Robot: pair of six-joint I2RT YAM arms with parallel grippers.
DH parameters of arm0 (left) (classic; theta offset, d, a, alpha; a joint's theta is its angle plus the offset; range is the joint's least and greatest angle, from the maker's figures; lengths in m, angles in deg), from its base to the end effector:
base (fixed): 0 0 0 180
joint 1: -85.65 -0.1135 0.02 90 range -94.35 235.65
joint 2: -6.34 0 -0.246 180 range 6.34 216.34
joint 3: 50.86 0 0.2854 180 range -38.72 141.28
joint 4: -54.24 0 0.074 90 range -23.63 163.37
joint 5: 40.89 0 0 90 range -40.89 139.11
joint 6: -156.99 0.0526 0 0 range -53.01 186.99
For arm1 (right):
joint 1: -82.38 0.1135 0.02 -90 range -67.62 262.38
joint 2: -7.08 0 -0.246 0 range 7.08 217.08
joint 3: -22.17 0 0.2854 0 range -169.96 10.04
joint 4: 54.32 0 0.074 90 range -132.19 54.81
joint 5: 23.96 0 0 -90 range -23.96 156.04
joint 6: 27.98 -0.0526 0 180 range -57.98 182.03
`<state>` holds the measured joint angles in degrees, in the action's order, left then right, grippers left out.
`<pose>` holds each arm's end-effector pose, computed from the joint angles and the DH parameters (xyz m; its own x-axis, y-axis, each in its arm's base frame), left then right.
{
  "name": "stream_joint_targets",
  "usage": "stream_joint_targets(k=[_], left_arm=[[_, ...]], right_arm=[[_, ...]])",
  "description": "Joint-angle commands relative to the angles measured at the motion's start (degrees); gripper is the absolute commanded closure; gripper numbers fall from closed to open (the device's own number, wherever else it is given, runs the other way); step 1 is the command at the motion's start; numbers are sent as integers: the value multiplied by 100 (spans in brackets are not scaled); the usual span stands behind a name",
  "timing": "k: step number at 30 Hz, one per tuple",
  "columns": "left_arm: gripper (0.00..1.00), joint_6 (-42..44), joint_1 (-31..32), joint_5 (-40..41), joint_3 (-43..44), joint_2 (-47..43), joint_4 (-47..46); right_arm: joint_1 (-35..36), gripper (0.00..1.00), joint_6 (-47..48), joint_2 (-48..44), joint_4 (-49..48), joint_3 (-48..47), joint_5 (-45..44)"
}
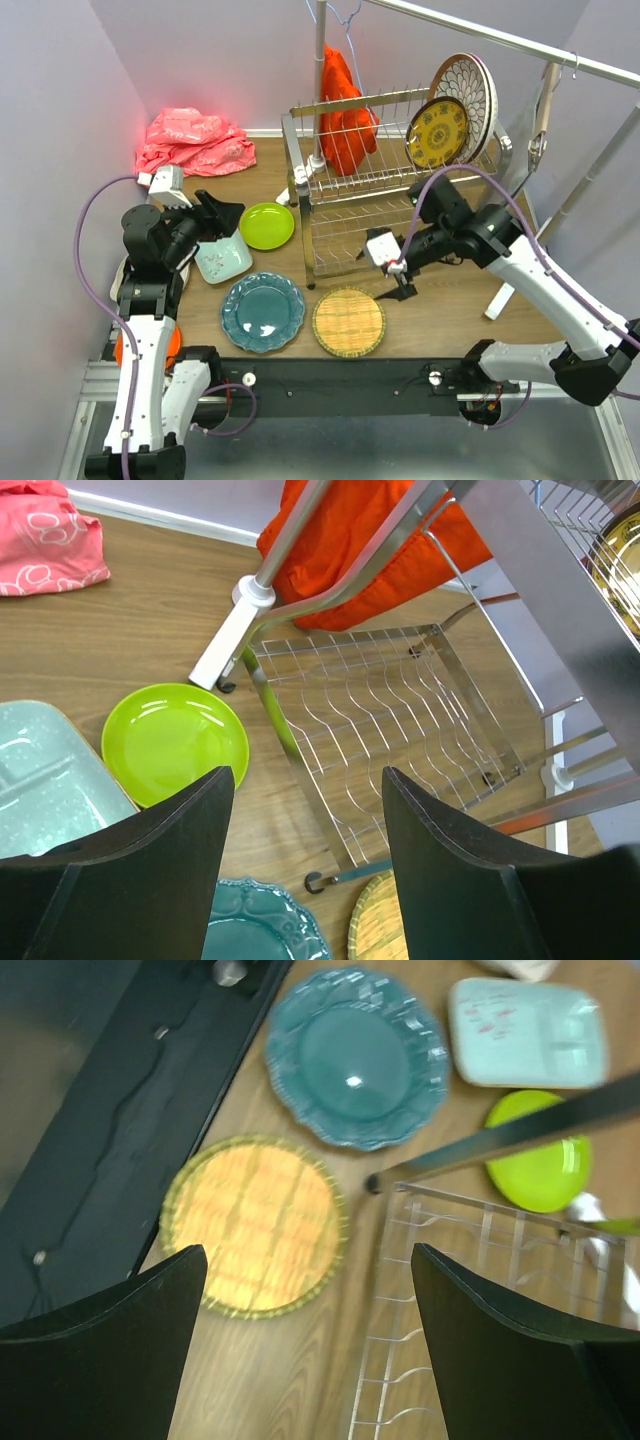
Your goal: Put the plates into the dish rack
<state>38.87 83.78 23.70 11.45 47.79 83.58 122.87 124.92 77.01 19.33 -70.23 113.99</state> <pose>0.2231 -0.0153 0.3601 -0.3160 -0.4363 -0.8425 0.2786 0.8062 -0.5220 0.1783 0.2036 0.3685 0.4324 -0.4148 -0.8006 -0.8869 -0.3560 -0.2945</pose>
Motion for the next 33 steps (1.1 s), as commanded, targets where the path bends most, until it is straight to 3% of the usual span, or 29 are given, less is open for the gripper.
stream_joint_targets(k=[1,6,13,33], left_arm=[[30,-124,-33,-272,-157,-216,10],[30,-159,-33,-315,-297,-383,133],[30,-273,-33,-403,-508,-489,98],[30,-422,-24,-474,-851,-735,142]], right_arm=[[397,9,1268,-164,380,801,-707],[486,9,2251,-226,264,1671,-1190],[670,9,2631,-147,-437,2630,-1533],[1567,9,1577,-586,-2398,4484,-1894]])
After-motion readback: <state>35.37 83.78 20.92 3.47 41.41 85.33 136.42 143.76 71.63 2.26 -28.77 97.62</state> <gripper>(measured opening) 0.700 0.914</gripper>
